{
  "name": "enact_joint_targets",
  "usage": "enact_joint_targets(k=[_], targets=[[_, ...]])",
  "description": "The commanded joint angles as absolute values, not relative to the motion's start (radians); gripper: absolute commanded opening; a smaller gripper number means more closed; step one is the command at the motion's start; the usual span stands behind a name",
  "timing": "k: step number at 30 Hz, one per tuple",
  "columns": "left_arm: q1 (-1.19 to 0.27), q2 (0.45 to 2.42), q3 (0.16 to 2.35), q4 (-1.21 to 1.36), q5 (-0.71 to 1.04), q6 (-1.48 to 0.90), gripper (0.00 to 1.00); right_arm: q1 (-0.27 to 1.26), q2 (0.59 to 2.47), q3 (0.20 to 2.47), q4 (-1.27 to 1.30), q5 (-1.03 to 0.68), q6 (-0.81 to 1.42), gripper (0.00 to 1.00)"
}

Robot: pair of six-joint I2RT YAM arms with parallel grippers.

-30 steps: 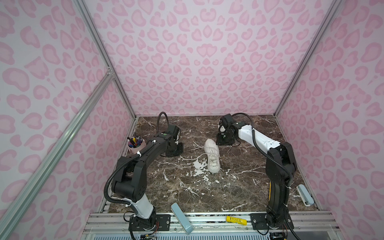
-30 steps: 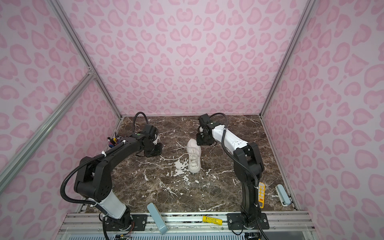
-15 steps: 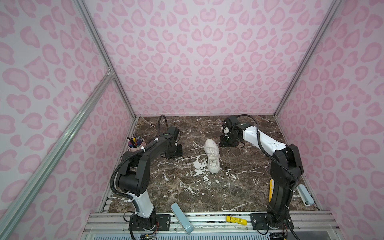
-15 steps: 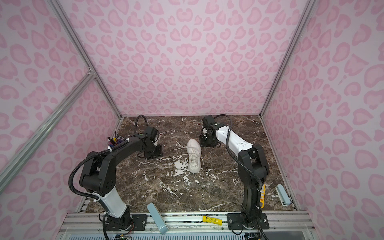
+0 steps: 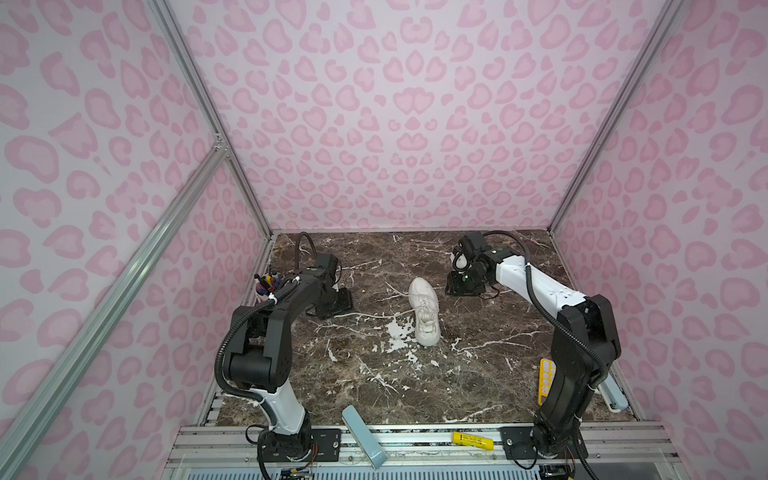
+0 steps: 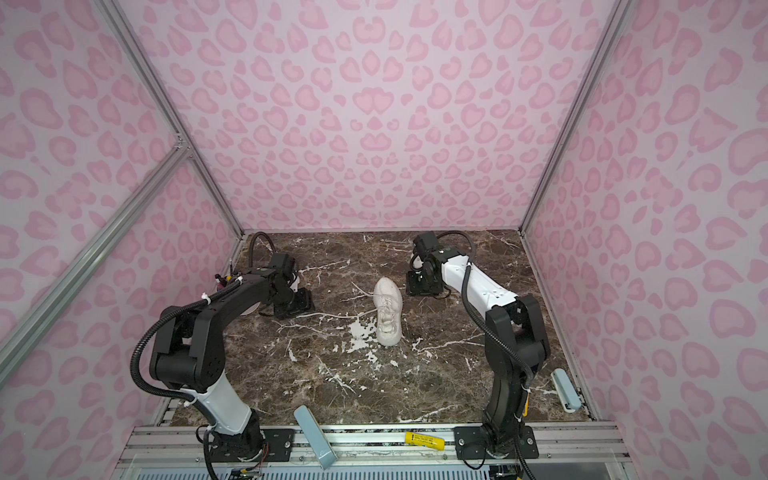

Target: Tie the shoes

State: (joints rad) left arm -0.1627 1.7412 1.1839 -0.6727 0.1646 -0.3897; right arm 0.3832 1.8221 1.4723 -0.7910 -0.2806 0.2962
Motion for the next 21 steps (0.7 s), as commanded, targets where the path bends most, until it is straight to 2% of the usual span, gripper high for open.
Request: enact_joint_targets(k=[1,5,11,14,21], targets=[[-0.201,1.714,1.202,-0.625,0.262,-0.285,0.67,0.376,1.816,1.443,-0.784,-0.297,0.271,0.48],[-0.304,1.711,1.22,-0.581,0.319,-0.082,0.64,0.371,1.804,1.429,-0.792,-0.298,0.248,0.48],[-0.366,1.673,1.119,-0.367,0.496,0.147,0.59,0.348,1.767,1.389,-0.788,-0.313,0.245,0.48],[-0.391,1.658,1.057,-0.24,0.537,0.217,0.59,0.337,1.754,1.37,-0.787,-0.318,0.245,0.48],[-0.433,1.763,1.09,-0.161,0.48,0.214,0.59,0.321,1.732,1.344,-0.784,-0.328,0.25,0.48]])
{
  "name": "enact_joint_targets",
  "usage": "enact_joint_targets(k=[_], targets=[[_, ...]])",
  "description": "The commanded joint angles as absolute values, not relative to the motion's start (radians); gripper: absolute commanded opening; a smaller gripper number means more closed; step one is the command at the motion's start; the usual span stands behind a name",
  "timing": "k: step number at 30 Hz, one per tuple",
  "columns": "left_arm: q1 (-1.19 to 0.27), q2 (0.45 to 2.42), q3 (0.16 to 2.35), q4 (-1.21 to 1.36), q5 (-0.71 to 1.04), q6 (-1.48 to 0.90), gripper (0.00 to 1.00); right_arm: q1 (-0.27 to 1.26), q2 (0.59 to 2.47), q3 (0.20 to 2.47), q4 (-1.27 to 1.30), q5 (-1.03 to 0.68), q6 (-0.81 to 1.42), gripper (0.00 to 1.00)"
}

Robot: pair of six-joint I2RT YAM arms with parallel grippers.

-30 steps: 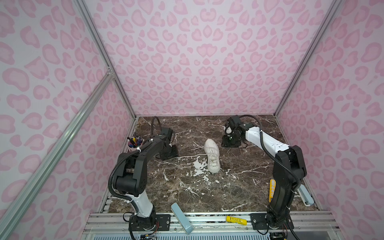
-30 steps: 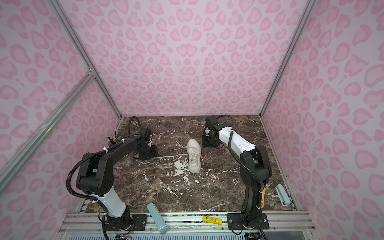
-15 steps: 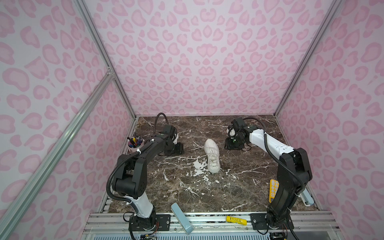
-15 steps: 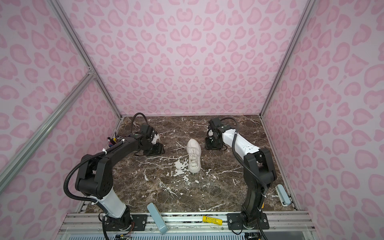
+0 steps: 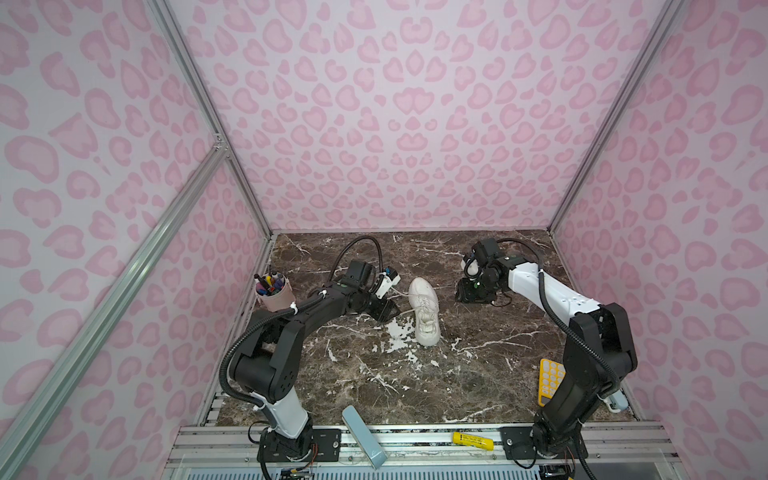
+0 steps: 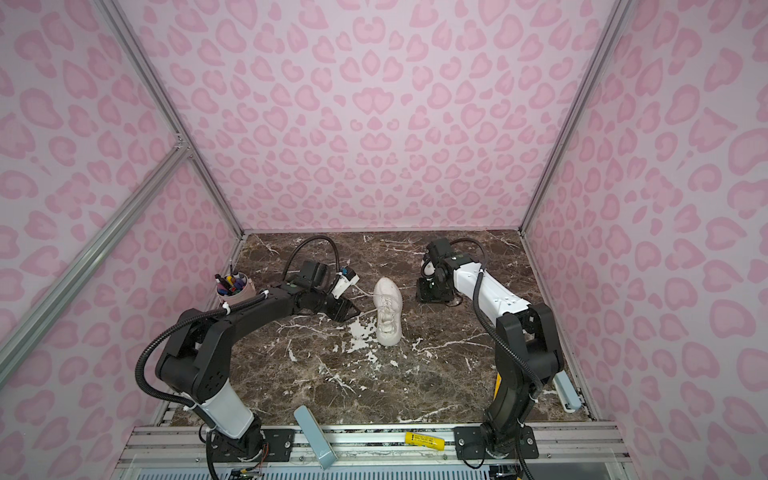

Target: Tie the shoes

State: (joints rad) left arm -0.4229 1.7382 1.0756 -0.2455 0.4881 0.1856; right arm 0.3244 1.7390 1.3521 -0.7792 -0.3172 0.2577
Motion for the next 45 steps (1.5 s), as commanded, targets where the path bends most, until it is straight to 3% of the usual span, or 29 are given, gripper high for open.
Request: enact_joint_targets(k=[1,13,38,45], targets=[[-0.438,1.779,1.096,-0.157,0.475,0.195,0.59,0.32,1.73,1.344,-0.788,-0.328,0.248,0.48],[-0.477,1.813,0.956,0.097,0.429,0.087,0.55,0.284,1.689,1.297,-0.797,-0.343,0.233,0.48],[-0.534,1.885,0.947,0.128,0.384,0.09,0.38,0.278,1.669,1.276,-0.79,-0.373,0.261,0.47],[-0.535,1.874,0.968,0.103,0.362,0.09,0.1,0.277,1.66,1.264,-0.793,-0.374,0.264,0.46]])
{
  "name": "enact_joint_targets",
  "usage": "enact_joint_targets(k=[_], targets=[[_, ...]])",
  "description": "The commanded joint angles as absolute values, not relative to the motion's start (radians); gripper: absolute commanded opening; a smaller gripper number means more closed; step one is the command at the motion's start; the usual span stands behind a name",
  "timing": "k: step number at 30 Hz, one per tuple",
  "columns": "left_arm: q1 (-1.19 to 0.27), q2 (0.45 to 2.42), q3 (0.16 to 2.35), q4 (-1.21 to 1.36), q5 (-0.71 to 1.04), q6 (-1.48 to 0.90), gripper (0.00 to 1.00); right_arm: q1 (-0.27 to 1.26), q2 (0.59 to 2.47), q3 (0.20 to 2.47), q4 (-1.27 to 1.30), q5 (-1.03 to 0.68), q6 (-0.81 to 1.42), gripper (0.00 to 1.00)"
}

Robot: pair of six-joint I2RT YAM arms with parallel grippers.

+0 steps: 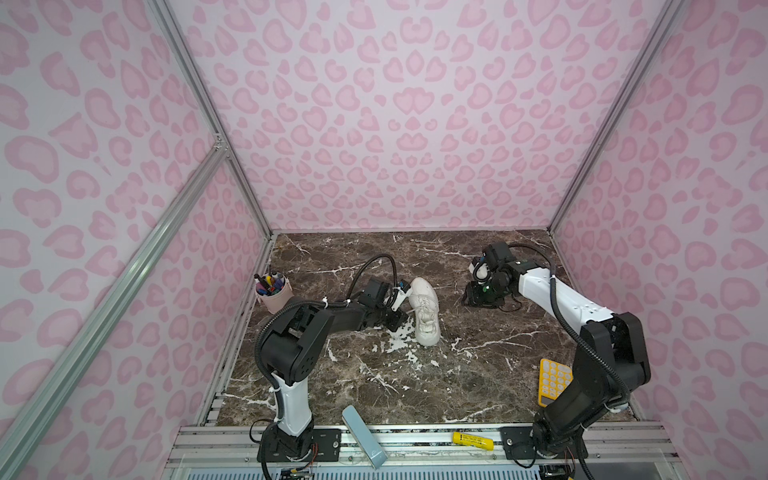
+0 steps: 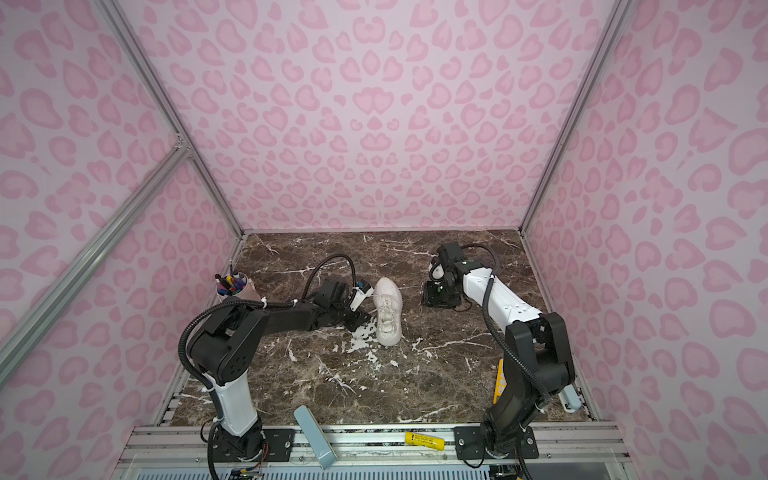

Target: Tie the shoes

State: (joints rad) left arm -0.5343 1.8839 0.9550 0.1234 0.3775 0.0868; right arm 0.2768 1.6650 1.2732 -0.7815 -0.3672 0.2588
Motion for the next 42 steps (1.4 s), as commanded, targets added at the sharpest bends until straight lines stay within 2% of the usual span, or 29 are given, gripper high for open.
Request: enact_joint_targets(k=[1,4,15,19,26,31,38,42], targets=[[-0.535,1.865,0.968,0.092,0.361,0.096,0.08,0.278,1.659,1.263,-0.789,-0.374,0.265,0.46],[-0.537,1.841,0.989,0.025,0.357,0.113,0.03,0.278,1.656,1.258,-0.78,-0.377,0.272,0.46],[-0.552,1.809,1.202,-0.226,0.375,0.091,0.04,0.278,1.656,1.237,-0.747,-0.394,0.287,0.46],[-0.553,1.802,1.24,-0.255,0.389,0.077,0.08,0.278,1.659,1.237,-0.743,-0.397,0.288,0.46],[-0.574,1.833,1.317,-0.3,0.394,0.063,0.08,0.278,1.655,1.231,-0.746,-0.397,0.282,0.46],[-0.575,1.841,1.368,-0.29,0.4,0.034,0.16,0.277,1.654,1.227,-0.742,-0.398,0.284,0.46],[-0.575,1.852,1.388,-0.307,0.42,0.031,0.15,0.276,1.651,1.234,-0.752,-0.397,0.278,0.46],[-0.575,1.858,1.394,-0.299,0.44,0.017,0.09,0.274,1.647,1.229,-0.752,-0.397,0.278,0.46]])
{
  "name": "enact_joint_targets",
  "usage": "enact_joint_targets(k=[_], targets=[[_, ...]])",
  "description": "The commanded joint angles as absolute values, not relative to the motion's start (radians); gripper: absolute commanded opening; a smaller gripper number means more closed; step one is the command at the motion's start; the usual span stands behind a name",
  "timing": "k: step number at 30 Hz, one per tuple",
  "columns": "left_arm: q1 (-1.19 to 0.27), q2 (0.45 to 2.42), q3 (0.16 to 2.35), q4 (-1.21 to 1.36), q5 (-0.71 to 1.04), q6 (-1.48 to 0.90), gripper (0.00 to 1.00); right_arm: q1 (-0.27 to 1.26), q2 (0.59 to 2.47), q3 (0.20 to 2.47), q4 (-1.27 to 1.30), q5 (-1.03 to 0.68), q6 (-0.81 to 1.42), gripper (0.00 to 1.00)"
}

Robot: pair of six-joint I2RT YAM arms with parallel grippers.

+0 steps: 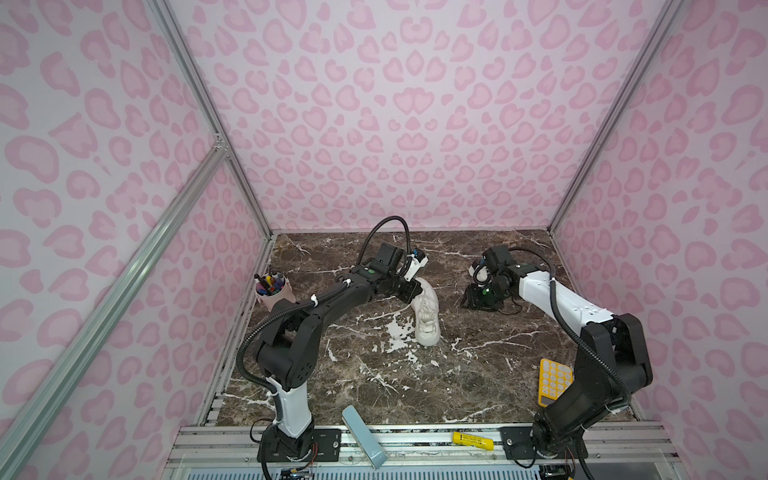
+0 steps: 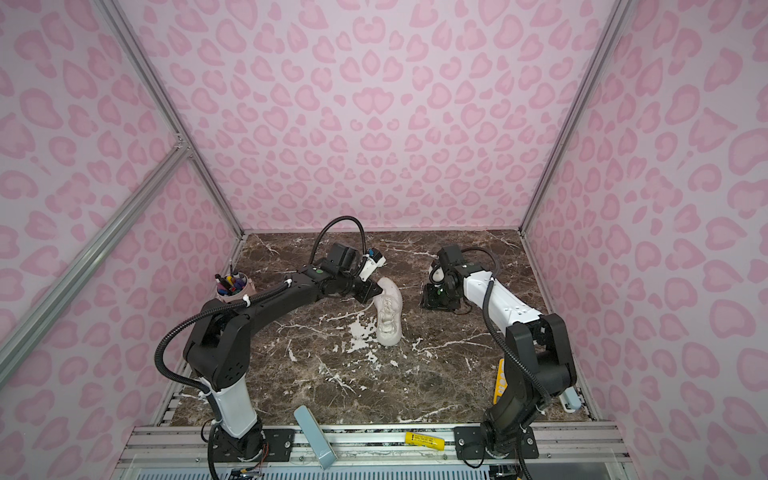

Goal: Tie the shoes
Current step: 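Grasp the lace loop on the sneaker with the left gripper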

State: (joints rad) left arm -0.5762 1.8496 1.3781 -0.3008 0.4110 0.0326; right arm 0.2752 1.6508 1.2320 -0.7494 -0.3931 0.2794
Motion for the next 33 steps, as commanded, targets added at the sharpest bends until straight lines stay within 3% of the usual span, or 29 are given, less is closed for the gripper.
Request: enact_joint_targets(k=[1,20,33], targets=[[-0.576,1.865,1.402,-0.297,0.444,0.011,0.09,0.274,1.646,1.229,-0.751,-0.396,0.278,0.46],[-0.605,2.115,1.686,-0.415,0.466,-0.092,0.04,0.273,1.645,1.21,-0.744,-0.414,0.288,0.46],[-0.611,2.195,1.756,-0.43,0.464,-0.105,0.04,0.273,1.646,1.192,-0.738,-0.42,0.293,0.46]])
